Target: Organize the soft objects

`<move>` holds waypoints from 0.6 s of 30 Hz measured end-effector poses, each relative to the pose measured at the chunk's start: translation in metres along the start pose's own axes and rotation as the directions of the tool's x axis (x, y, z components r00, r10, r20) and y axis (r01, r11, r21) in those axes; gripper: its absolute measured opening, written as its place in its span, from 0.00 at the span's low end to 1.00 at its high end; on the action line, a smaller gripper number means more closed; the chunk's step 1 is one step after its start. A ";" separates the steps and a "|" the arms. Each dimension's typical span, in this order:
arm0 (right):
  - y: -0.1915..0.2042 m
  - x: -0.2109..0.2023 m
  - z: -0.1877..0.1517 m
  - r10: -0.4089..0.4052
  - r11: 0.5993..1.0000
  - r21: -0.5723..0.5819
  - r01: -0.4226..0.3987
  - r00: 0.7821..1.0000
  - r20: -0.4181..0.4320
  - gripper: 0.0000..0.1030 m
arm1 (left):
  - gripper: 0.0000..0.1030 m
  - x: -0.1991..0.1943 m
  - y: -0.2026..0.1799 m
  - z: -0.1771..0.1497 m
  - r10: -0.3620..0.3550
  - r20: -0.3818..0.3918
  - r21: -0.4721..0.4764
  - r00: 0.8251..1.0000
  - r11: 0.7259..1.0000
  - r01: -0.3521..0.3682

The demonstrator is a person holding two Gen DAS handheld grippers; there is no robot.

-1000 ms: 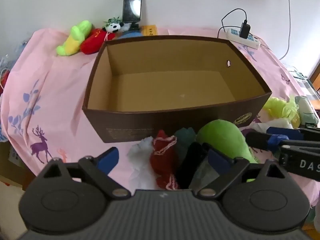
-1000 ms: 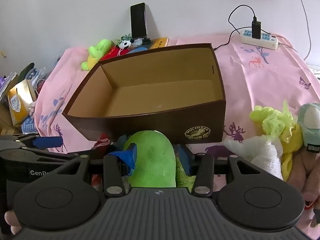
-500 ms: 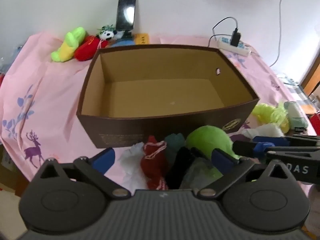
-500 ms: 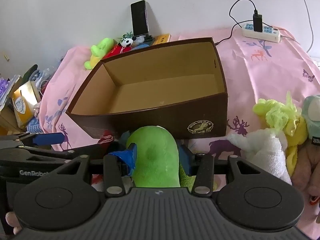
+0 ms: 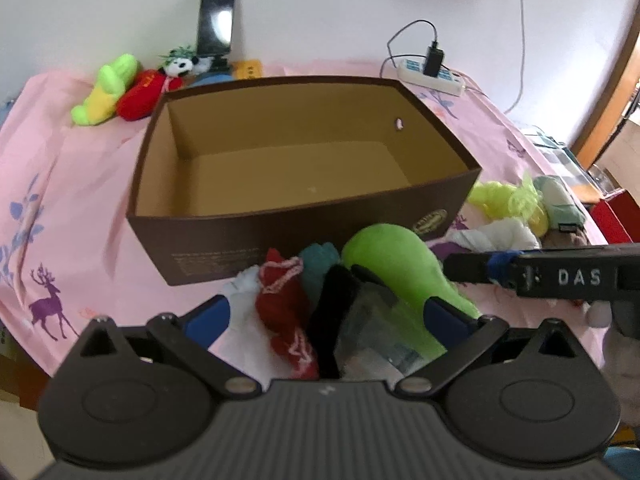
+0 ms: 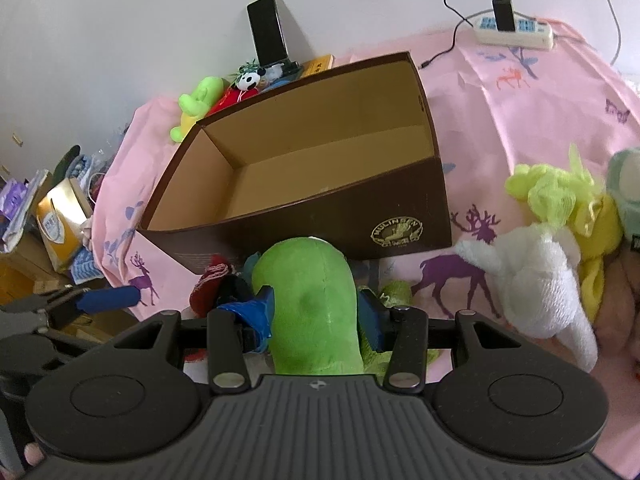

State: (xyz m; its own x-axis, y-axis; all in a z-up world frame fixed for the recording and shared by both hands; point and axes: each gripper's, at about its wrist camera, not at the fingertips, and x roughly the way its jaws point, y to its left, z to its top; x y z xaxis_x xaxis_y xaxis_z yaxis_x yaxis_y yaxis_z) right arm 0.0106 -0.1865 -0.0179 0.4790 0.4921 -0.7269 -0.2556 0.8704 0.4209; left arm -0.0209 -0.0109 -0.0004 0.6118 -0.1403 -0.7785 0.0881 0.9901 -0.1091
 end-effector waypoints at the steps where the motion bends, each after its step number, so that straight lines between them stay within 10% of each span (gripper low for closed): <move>1: -0.001 0.000 0.000 0.005 1.000 0.008 -0.005 1.000 -0.004 0.28 | 0.99 -0.001 0.000 -0.001 -0.012 0.004 0.004 1.000 1.000 0.012; 18: 0.010 0.008 0.020 0.238 0.971 0.018 -0.237 0.971 -0.013 0.26 | 0.72 -0.003 -0.001 -0.013 -0.158 0.068 0.057 0.985 0.986 0.154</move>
State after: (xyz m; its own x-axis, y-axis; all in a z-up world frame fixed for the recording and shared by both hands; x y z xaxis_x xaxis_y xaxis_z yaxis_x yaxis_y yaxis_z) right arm 0.0290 -0.1742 -0.0083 0.3935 0.6851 -0.6131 -0.3471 0.7282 0.5910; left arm -0.0336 -0.0116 -0.0060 0.6419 -0.2949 -0.7078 0.2259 0.9549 -0.1929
